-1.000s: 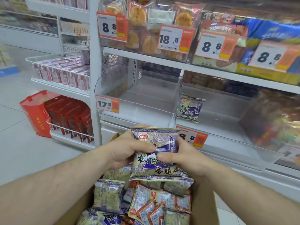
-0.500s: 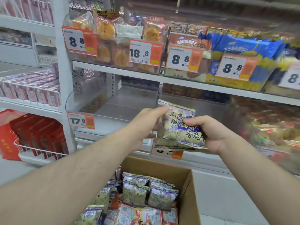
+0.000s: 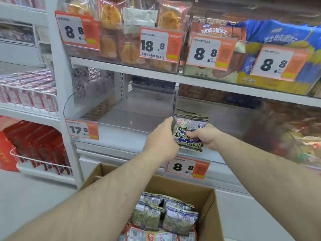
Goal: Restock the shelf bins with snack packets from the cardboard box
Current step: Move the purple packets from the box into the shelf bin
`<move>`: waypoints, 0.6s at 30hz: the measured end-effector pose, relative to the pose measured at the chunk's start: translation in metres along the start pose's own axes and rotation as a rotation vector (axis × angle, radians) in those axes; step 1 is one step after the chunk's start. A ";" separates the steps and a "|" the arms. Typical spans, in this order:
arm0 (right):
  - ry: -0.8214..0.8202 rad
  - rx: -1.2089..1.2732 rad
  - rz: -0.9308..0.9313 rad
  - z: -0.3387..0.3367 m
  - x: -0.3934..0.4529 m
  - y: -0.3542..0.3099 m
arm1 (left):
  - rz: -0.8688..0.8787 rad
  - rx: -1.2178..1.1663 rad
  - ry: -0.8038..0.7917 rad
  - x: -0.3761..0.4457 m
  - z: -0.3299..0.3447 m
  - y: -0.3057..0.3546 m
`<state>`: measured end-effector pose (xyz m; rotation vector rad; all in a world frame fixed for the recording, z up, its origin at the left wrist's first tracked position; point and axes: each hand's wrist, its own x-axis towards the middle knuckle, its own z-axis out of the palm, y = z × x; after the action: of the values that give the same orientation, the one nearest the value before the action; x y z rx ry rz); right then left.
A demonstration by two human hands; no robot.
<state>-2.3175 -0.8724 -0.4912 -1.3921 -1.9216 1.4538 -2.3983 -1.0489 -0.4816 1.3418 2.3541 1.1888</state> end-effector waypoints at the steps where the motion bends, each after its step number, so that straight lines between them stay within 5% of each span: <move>1: 0.047 -0.093 -0.012 0.001 0.003 0.002 | -0.001 -0.003 -0.007 0.000 -0.001 -0.001; 5: 0.092 -0.301 -0.019 -0.003 0.008 0.006 | 0.004 -0.031 -0.015 -0.002 -0.003 -0.002; 18: -0.168 -0.129 0.181 -0.008 -0.001 0.002 | -0.008 0.082 -0.079 -0.005 -0.004 0.006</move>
<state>-2.3105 -0.8694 -0.4891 -1.5828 -2.0703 1.5994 -2.3933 -1.0535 -0.4760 1.3763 2.3739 1.0277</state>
